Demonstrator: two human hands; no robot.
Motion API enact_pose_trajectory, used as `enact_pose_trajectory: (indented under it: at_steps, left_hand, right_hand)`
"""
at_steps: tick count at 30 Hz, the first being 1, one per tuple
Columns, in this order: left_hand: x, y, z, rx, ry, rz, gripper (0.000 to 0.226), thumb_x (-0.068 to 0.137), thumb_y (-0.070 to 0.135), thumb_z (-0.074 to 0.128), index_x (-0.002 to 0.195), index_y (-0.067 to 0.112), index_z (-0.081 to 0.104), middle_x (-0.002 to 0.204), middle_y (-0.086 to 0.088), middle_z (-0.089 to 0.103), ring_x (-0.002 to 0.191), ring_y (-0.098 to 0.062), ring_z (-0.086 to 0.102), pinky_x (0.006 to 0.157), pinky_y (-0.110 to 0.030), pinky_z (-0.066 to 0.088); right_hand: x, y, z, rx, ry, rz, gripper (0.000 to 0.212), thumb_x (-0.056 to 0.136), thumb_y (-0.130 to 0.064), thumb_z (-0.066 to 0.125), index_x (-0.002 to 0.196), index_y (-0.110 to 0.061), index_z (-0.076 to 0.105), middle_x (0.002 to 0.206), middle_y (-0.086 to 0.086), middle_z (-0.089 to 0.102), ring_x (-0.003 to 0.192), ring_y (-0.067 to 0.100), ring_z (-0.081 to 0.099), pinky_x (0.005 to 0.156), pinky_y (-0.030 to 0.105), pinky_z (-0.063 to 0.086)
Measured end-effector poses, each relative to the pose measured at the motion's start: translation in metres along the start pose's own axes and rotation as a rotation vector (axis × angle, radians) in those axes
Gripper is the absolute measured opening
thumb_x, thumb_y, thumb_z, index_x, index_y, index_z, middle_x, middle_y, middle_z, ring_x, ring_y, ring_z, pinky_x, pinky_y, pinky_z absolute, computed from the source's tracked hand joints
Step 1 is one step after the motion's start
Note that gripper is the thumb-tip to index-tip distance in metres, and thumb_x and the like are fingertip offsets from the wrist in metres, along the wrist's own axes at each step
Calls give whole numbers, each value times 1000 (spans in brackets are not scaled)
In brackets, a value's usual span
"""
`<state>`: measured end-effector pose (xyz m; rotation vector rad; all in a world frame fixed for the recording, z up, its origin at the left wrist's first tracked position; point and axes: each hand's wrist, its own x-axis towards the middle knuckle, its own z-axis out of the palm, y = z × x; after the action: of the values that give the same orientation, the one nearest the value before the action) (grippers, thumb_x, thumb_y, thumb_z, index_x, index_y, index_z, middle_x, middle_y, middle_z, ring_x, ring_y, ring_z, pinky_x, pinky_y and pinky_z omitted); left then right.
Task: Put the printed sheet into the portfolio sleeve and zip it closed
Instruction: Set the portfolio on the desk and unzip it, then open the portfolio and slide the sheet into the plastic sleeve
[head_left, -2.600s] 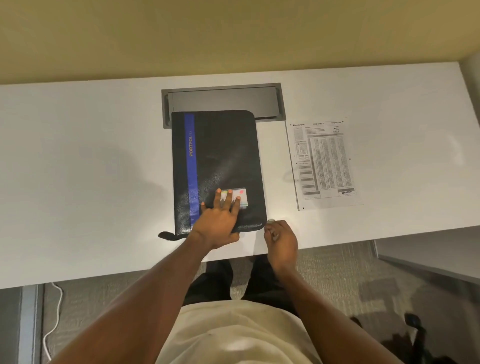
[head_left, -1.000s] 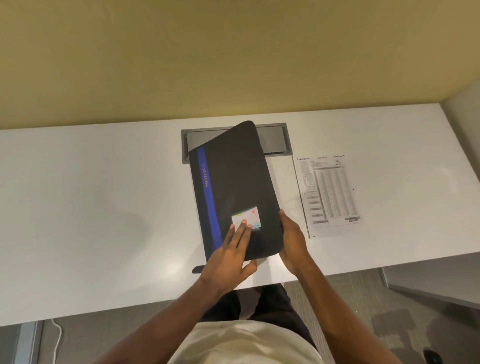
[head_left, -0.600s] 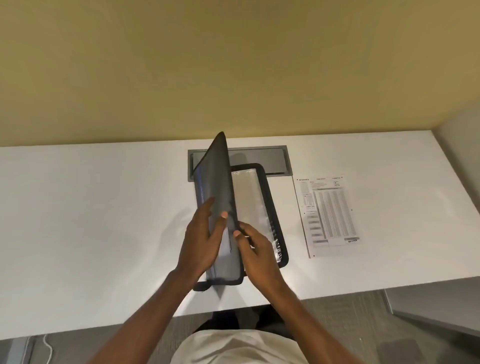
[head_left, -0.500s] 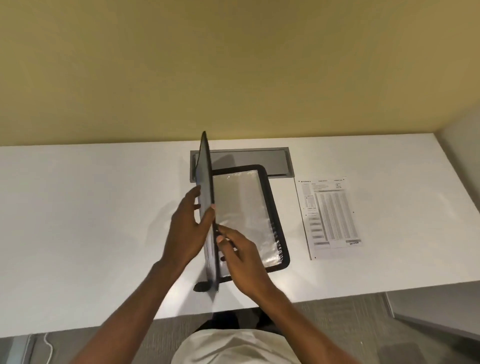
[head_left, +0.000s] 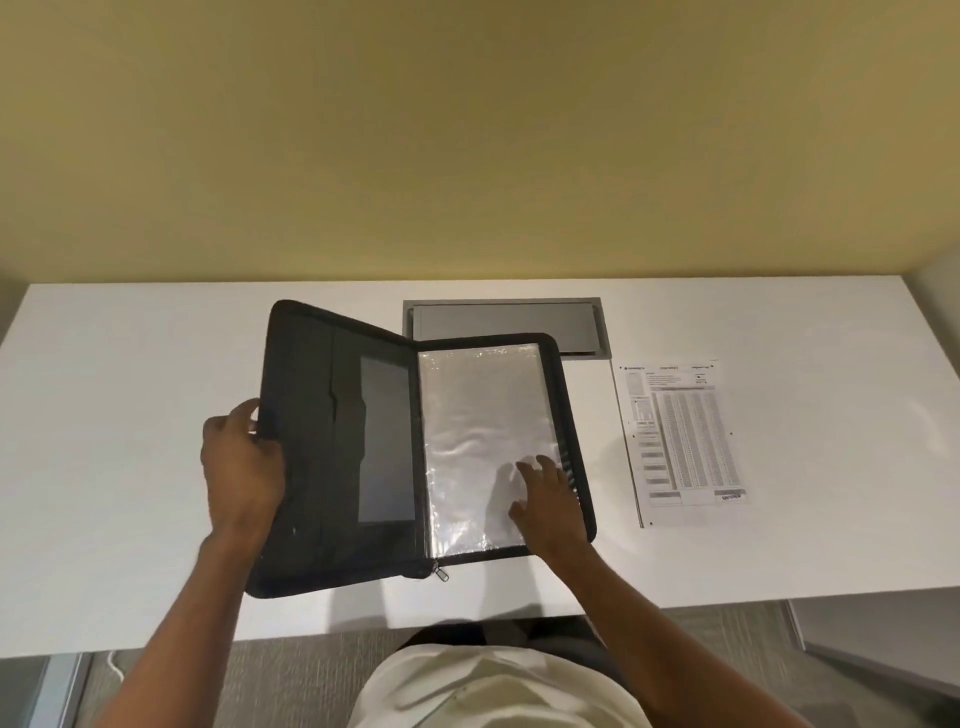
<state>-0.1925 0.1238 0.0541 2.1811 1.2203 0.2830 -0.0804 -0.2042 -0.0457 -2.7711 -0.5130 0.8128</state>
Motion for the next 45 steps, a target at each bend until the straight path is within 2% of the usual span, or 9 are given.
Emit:
enact_pose_trajectory:
  at_steps: [6,9,13,18,25,29,31,34,45]
  left_hand:
    - [-1,-49,24,251,-37,-52,39,90,-2,51,127,6,58,126,-26,63,115,-51,52,96,-60,47]
    - [-4,-72,41,395,-114,-68,41,96,3,54,137,-1,54,143,-29,53,130,-53,44,105,-64,40]
    - [1,-93,56,343,-277,-171,46,92,0,54,137,-6,50,146,-33,43,135,-52,34,108,-62,40]
    - [8,-97,67,396,-427,-231,34,92,3,56,122,-13,54,140,-33,49,130,-54,42,107,-58,44]
    - [6,-88,75,396,-380,-262,48,93,4,54,136,-13,43,145,-29,44,133,-53,41,107,-61,43]
    - [-6,-61,90,399,-271,-218,77,92,6,59,155,-13,20,162,-36,20,149,-54,24,123,-59,24]
    - [-13,-40,105,399,-203,-144,76,91,9,60,155,-12,23,163,-37,19,152,-52,19,126,-60,16]
    - [-27,1,134,352,-169,13,62,97,11,50,153,-7,31,163,-34,24,152,-51,22,124,-63,20]
    - [-122,153,270,180,-452,237,72,101,10,57,163,6,20,171,-13,23,158,-32,20,128,-45,26]
  right_hand:
    - [-3,10,7,-157,-100,20,63,96,-32,61,152,-24,34,159,4,29,145,28,37,110,41,47]
    - [-3,11,6,-154,-109,13,60,96,-30,61,150,-24,36,159,4,29,143,27,39,107,41,49]
    - [-2,12,5,-140,-124,13,60,95,-29,61,150,-24,36,159,3,29,143,27,39,103,42,52]
    - [-2,14,6,-154,-150,13,64,96,-30,60,153,-25,32,162,3,23,145,28,35,103,43,52]
    - [-2,19,2,-115,-146,-21,64,96,-29,59,153,-24,32,161,3,25,145,28,37,105,42,50]
    - [2,29,-6,-33,-90,-45,64,97,-29,60,154,-22,32,159,3,32,144,26,39,112,41,45]
    - [5,37,-13,-5,-46,-33,65,98,-30,59,156,-22,31,163,3,30,148,25,36,116,39,41]
    - [11,54,-26,-17,11,-38,68,98,-32,57,158,-20,27,164,6,28,147,25,37,115,38,42]
    - [39,164,-91,48,136,112,66,100,-39,52,157,-14,30,161,9,35,145,28,40,114,41,41]
